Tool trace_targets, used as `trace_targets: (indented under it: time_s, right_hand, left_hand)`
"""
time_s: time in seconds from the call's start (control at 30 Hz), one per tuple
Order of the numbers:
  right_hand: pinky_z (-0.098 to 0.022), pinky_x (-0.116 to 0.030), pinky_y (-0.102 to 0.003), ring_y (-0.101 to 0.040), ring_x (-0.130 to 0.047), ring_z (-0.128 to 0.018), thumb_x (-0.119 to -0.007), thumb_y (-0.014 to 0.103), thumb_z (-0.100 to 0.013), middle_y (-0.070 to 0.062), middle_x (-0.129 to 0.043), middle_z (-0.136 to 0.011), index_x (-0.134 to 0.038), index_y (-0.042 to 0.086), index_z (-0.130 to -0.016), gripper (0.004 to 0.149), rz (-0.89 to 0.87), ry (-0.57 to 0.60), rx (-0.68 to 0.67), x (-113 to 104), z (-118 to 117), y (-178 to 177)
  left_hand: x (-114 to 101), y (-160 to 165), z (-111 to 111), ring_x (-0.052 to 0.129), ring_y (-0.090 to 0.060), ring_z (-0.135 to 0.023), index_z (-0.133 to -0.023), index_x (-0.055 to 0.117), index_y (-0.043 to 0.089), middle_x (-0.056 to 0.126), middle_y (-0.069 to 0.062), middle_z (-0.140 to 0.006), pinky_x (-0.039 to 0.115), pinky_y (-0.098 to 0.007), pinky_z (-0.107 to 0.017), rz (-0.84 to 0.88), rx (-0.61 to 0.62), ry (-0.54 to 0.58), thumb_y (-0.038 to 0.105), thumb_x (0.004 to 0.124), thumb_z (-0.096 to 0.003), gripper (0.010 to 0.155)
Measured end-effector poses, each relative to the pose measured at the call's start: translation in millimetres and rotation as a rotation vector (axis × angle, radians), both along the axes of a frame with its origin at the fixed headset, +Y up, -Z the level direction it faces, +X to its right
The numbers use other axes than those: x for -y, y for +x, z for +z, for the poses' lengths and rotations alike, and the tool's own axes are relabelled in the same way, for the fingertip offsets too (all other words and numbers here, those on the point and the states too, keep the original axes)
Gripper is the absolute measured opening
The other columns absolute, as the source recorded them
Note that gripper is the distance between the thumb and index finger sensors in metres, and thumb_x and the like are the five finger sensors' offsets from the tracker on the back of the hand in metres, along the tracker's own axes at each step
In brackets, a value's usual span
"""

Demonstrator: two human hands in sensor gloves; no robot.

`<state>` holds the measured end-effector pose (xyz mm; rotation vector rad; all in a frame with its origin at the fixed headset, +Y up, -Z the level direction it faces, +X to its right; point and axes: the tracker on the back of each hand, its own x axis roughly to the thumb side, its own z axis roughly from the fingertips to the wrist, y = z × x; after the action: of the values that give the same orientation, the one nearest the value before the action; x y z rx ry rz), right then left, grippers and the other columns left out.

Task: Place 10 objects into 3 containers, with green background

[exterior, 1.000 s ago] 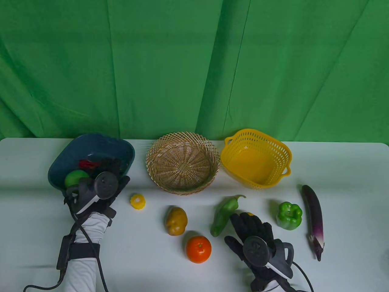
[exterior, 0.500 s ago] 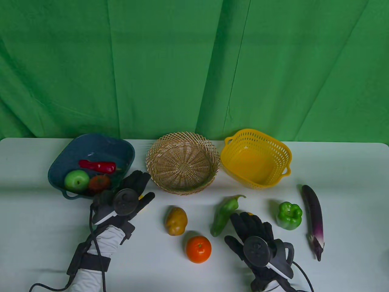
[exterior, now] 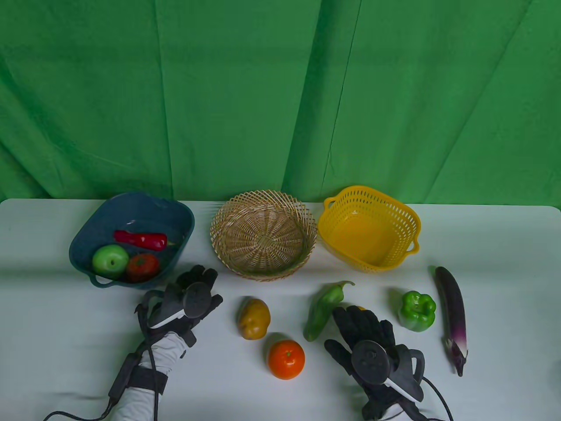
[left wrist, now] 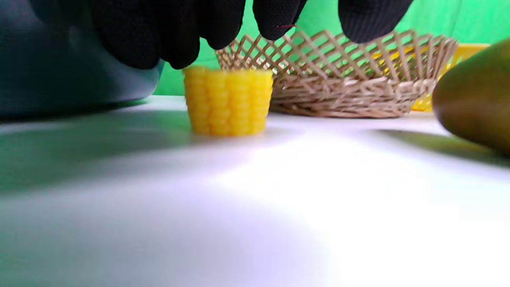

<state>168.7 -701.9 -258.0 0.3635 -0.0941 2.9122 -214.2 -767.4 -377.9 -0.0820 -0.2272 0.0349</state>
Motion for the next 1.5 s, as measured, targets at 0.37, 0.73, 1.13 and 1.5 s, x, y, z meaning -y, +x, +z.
trace_targets:
  time_s: [0.37,0.73,1.13,1.5]
  right_hand:
    - [-0.077,-0.040,-0.072,-0.048,-0.053,-0.108,-0.053,0.065,-0.056,-0.016,-0.052,-0.123,-0.041,0.029,-0.117,0.072,0.004,-0.005,0.003,-1,0,0]
    - [-0.077,-0.040,-0.072,-0.048,-0.053,-0.109,-0.053,0.065,-0.056,-0.016,-0.052,-0.123,-0.041,0.029,-0.117,0.072,0.008,-0.007,0.007,-1,0,1]
    - [-0.077,-0.040,-0.072,-0.048,-0.053,-0.109,-0.053,0.065,-0.056,-0.016,-0.052,-0.123,-0.041,0.029,-0.117,0.072,0.002,-0.002,0.003,-2,-1,0]
    - [-0.077,-0.040,-0.072,-0.048,-0.053,-0.109,-0.053,0.065,-0.056,-0.016,-0.052,-0.123,-0.041,0.029,-0.117,0.072,-0.010,0.007,0.001,-2,0,1]
  left_hand:
    - [9,4,-8,0.069,-0.044,-0.103,-0.115,0.048,0.027,0.050,-0.020,-0.118,0.072,-0.053,-0.067,-0.055,-0.043,-0.082,0.051,0.067,-0.0569,0.066]
    - [1,7,-18,0.084,-0.037,-0.092,-0.109,0.059,0.029,0.065,-0.018,-0.110,0.080,-0.042,-0.063,-0.105,-0.055,-0.081,0.042,0.073,-0.0557,0.057]
    - [-22,3,-9,0.087,-0.037,-0.089,-0.111,0.059,0.027,0.069,-0.020,-0.109,0.082,-0.041,-0.061,-0.001,-0.041,-0.060,0.045,0.070,-0.0566,0.058]
    - [-63,1,3,0.085,-0.037,-0.090,-0.111,0.059,0.027,0.068,-0.020,-0.109,0.081,-0.041,-0.062,0.091,-0.020,0.069,0.045,0.070,-0.0566,0.058]
